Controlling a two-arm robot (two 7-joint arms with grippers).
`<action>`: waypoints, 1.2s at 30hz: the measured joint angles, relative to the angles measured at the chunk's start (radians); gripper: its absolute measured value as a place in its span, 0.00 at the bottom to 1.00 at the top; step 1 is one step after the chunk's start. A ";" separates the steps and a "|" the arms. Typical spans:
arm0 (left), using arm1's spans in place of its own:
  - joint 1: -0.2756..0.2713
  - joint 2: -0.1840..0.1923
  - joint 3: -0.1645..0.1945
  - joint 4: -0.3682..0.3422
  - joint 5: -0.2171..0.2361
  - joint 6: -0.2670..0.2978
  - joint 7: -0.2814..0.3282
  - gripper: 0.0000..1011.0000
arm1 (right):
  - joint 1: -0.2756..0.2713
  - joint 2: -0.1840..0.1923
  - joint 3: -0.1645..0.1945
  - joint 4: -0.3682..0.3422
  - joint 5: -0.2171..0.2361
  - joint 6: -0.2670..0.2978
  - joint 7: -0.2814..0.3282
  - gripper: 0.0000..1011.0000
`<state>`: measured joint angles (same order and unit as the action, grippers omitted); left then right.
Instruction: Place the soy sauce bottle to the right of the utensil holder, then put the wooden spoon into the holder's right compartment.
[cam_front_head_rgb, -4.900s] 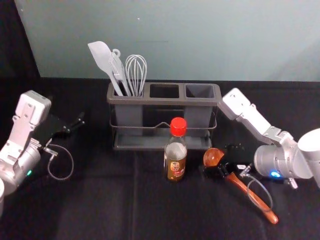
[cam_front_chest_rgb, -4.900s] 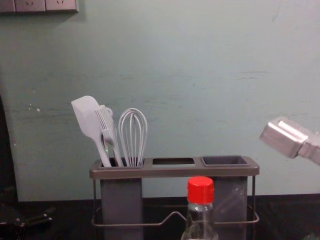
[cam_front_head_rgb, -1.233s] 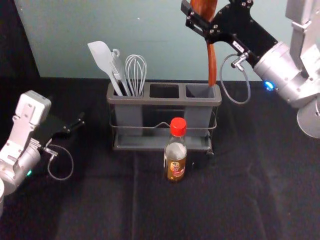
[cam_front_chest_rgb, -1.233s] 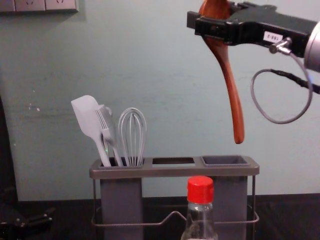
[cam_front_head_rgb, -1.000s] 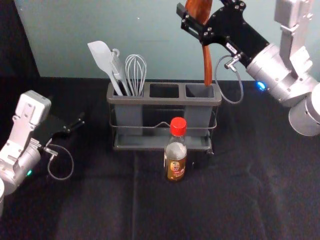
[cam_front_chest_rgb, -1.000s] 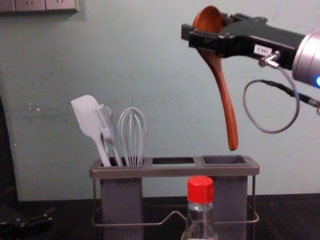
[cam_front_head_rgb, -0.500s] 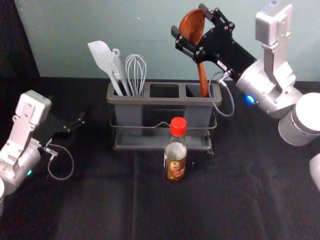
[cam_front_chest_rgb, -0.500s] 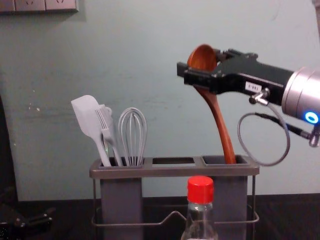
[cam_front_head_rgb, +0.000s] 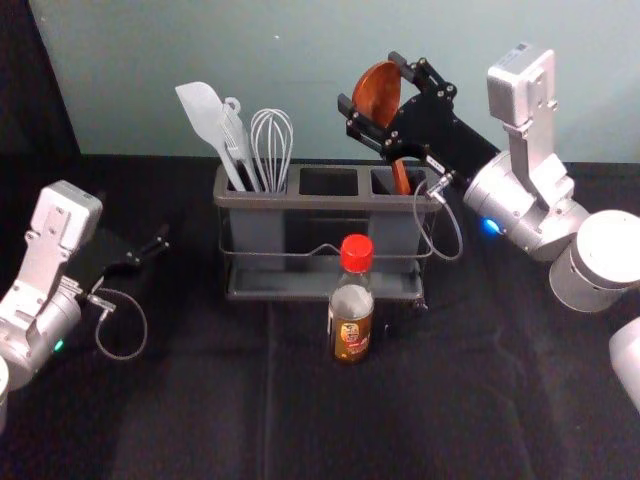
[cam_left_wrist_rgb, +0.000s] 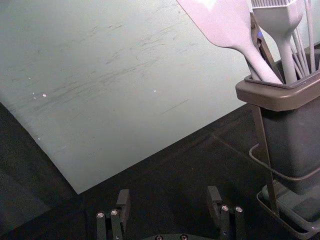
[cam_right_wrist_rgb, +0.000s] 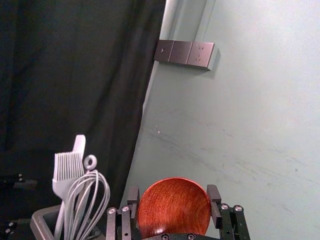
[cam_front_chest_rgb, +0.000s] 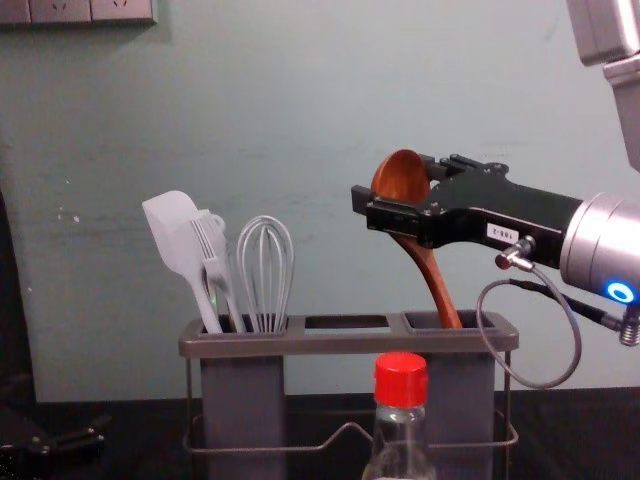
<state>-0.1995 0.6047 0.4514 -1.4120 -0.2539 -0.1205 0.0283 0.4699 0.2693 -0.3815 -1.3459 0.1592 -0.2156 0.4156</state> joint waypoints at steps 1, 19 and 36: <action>0.000 0.000 0.000 0.000 0.000 0.000 0.000 0.99 | -0.001 0.000 0.000 0.001 0.000 0.000 0.000 0.83; 0.000 0.000 0.000 0.000 0.000 0.000 0.000 0.99 | -0.025 -0.007 0.022 -0.009 0.014 -0.007 -0.009 0.99; 0.000 0.000 0.000 0.000 0.000 0.000 0.000 0.99 | -0.132 0.033 0.076 -0.167 0.067 0.016 -0.019 0.99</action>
<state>-0.1995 0.6047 0.4514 -1.4120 -0.2539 -0.1205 0.0283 0.3378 0.3026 -0.3058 -1.5132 0.2260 -0.1996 0.3964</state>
